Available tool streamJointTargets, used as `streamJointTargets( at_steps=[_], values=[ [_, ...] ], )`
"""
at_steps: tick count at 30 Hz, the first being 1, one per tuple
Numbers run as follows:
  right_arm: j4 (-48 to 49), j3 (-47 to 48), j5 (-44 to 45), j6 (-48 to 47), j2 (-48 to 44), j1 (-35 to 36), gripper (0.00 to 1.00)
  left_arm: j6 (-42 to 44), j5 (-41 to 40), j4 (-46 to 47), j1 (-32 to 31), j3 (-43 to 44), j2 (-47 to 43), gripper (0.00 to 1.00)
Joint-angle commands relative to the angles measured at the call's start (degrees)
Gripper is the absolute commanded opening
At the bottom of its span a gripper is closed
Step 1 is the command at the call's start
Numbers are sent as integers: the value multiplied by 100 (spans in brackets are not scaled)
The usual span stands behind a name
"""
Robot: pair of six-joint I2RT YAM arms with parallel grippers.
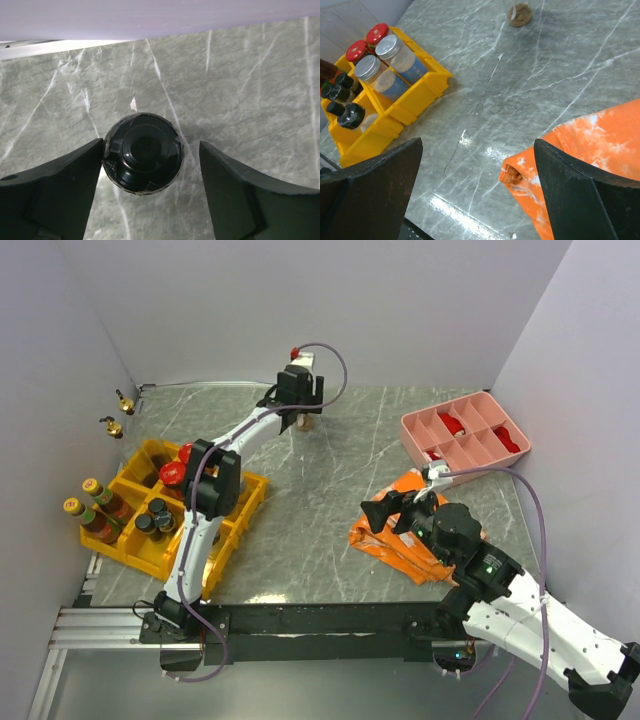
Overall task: Organize the condiment bottles
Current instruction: Pick up the bottle from the center of the board.
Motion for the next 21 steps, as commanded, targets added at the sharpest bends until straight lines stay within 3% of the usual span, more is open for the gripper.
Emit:
streamJointTargets(
  at_steps=[1, 7, 13, 18, 19, 21],
  values=[
    [245, 56, 114, -33, 80, -5, 100, 78, 311, 451, 27, 73, -152, 74],
    [192, 83, 132, -24, 10, 3, 100, -10, 100, 618, 18, -410, -740, 40],
    [122, 92, 132, -15, -201, -5, 100, -212, 57, 645, -26, -1051, -1609, 21],
    [51, 83, 114, 2, -351, -5, 100, -423, -146, 592, -219, -2114, -2480, 8],
    [8, 83, 105, 2, -377, -5, 100, -493, -181, 627, -254, -2299, -2786, 1],
    [-10, 92, 79, 2, -465, -14, 100, -546, -295, 610, -403, -2809, -3113, 1]
  ],
)
